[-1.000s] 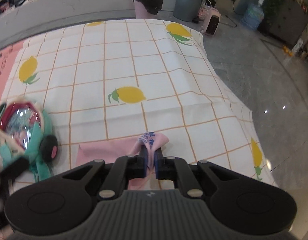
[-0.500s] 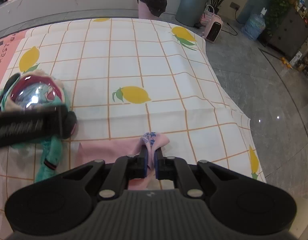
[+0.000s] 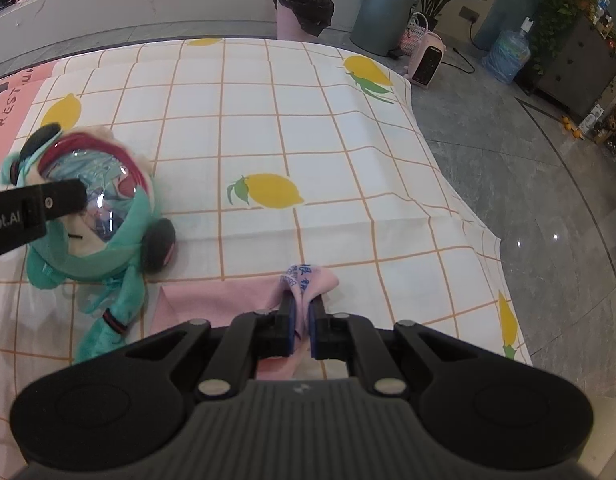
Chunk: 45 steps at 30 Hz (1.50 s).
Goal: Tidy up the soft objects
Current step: 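Grasp the teal plush doll with the left gripper while the right gripper holds the towel, then carry the teal doll and pink towel over the orange box with both grippers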
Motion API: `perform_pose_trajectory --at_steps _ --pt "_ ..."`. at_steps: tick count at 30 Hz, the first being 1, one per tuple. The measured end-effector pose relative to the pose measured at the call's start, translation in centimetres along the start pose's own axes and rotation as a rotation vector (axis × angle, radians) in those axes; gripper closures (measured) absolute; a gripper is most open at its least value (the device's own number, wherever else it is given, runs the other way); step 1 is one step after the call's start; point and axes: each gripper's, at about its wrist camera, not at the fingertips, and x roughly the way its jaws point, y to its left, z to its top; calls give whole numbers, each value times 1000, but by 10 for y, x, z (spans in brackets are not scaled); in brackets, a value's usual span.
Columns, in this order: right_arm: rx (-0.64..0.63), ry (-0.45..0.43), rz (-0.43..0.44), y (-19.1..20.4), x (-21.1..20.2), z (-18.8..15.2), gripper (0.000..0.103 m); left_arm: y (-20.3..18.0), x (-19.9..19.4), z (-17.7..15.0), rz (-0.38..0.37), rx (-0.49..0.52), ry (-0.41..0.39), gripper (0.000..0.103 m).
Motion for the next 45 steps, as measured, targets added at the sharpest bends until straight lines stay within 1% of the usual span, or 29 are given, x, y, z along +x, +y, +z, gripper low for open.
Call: perform_pose_trajectory --at_steps 3,6,8,10,12,16,19,22,28,32,36,40,42,45 --pt "4 4 9 1 -1 0 99 7 5 3 -15 -50 30 64" --pt "2 4 15 2 -2 -1 99 11 7 0 -35 -75 27 64" --pt "3 4 17 2 -2 -1 99 15 7 -3 -57 -90 18 67" --pt "5 4 19 1 -2 -1 99 20 1 -3 -96 -131 -6 75" --pt "6 3 21 0 -2 -1 99 21 -4 -1 -117 -140 -13 77" --pt "12 1 24 0 -3 -1 99 14 -11 0 -104 -105 -32 79" --pt "26 -3 52 0 -7 -1 99 8 -20 1 -118 -79 -45 81" --pt "40 -19 72 1 -15 1 100 2 -28 2 -111 -36 -53 81" --pt "83 -77 90 0 -46 10 100 0 -48 12 -117 1 -79 82" --pt "104 -117 113 7 -70 19 100 7 -70 29 -147 16 -89 82" --pt "94 -194 97 31 -106 38 100 23 -107 50 -136 59 -158 82" --pt "66 -273 141 78 -151 61 100 60 -151 69 -113 59 -218 82" --pt "43 -326 179 109 -179 71 100 85 -176 76 -75 69 -257 82" --pt "21 -396 293 160 -220 82 100 131 -210 81 -4 56 -306 82"
